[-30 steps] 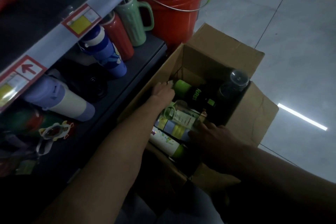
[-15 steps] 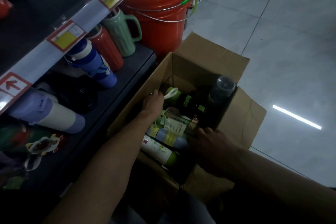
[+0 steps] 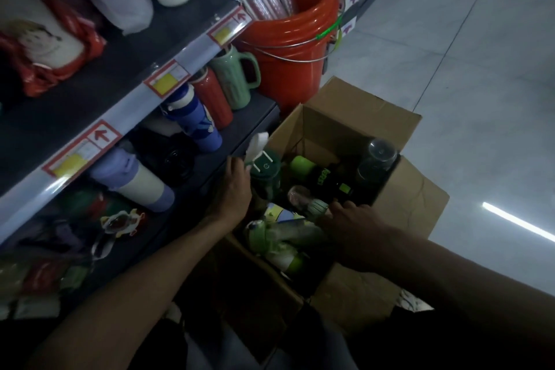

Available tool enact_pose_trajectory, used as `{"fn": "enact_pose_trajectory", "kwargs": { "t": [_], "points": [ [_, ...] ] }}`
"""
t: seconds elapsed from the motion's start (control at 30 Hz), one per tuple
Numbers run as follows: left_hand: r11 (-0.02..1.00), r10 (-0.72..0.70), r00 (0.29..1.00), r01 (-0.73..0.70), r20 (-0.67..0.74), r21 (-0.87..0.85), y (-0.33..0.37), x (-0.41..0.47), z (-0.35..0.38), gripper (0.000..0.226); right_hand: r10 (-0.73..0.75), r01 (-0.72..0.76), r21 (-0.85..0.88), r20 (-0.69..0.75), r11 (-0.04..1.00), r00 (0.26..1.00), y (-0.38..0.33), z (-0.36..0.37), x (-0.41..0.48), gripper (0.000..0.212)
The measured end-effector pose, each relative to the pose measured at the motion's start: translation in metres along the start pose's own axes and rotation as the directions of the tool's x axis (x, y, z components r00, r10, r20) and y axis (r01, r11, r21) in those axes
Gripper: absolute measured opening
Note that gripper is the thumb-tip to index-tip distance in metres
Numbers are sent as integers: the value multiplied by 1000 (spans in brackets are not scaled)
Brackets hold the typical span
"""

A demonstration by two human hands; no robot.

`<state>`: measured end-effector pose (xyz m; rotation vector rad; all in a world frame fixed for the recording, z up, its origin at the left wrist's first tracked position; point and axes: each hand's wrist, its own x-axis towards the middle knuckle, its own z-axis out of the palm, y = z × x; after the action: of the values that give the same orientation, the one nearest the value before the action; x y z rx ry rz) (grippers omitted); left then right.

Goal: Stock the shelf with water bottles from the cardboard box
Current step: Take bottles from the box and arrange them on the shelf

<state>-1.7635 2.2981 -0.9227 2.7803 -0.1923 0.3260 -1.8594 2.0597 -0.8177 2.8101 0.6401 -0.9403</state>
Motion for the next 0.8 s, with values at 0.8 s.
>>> {"fn": "enact_pose_trajectory", "kwargs": {
  "t": [0.8],
  "points": [
    [807,-79,987,-19,-140,-590,49,-34,-244,23,-14,161,382,-360,910,933,-77,-69,-6,100]
  ]
}}
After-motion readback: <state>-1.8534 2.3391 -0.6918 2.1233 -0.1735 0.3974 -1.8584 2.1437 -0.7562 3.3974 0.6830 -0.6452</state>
